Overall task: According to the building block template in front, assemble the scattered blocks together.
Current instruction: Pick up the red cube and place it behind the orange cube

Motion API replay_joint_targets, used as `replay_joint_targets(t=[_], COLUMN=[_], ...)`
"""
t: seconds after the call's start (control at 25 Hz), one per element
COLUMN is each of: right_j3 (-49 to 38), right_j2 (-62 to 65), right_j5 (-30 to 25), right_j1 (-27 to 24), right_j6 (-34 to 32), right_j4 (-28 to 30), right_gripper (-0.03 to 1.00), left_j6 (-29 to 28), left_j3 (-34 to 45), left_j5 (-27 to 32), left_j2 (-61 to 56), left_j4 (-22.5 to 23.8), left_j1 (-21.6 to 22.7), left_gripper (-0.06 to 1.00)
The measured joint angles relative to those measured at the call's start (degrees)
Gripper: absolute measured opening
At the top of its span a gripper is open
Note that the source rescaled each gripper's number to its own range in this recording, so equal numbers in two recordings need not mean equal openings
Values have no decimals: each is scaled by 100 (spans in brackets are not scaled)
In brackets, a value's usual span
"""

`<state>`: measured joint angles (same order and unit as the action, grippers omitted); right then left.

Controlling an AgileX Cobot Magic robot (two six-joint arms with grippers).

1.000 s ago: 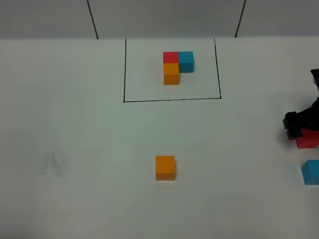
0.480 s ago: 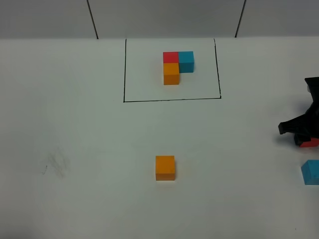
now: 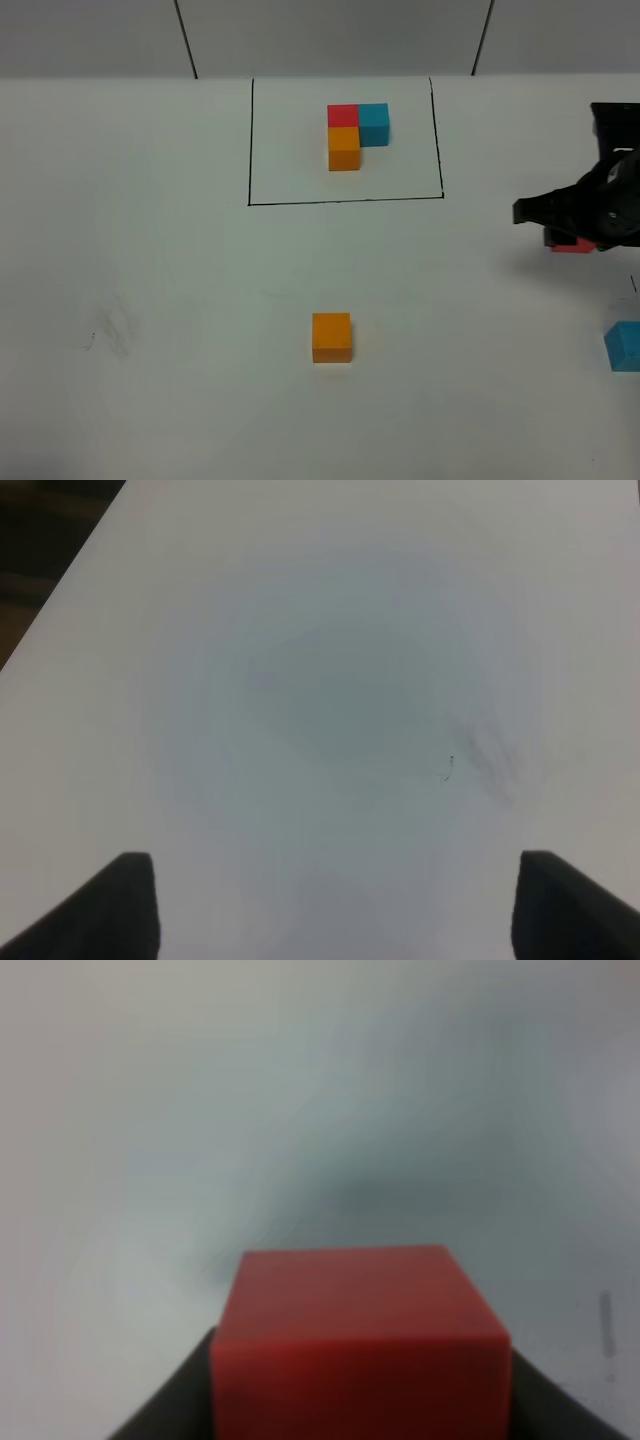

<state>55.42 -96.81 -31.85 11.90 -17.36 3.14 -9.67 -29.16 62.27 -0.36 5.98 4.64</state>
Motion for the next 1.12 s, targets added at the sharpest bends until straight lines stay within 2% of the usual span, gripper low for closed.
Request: replay_joint_targets(t=[0.16,0.36,0.52,0.8,1.12], right_j3=[405,1529,2294,2835,2867], right_j2=[-155,-862,-1501,-1980,-2183], right_j5=[-147,-992,-1297,-1284,-1312], right_j1=[910,1825,2378,3112,3522], right_j6=[-636,-1884,-2754,-3210,-3424], right_j4=[-17,357,599,621,771], right_gripper=[20,20,20,20,20], left_j6=[0,0,0,0,0], left_j3=[0,0,0,0,0], left_j5=[0,0,0,-6,-6], left_j2=[0,0,0,0,0], left_j4=[0,0,0,0,0], left_j1=[0,0,0,0,0], left_gripper=[62,62,62,62,62])
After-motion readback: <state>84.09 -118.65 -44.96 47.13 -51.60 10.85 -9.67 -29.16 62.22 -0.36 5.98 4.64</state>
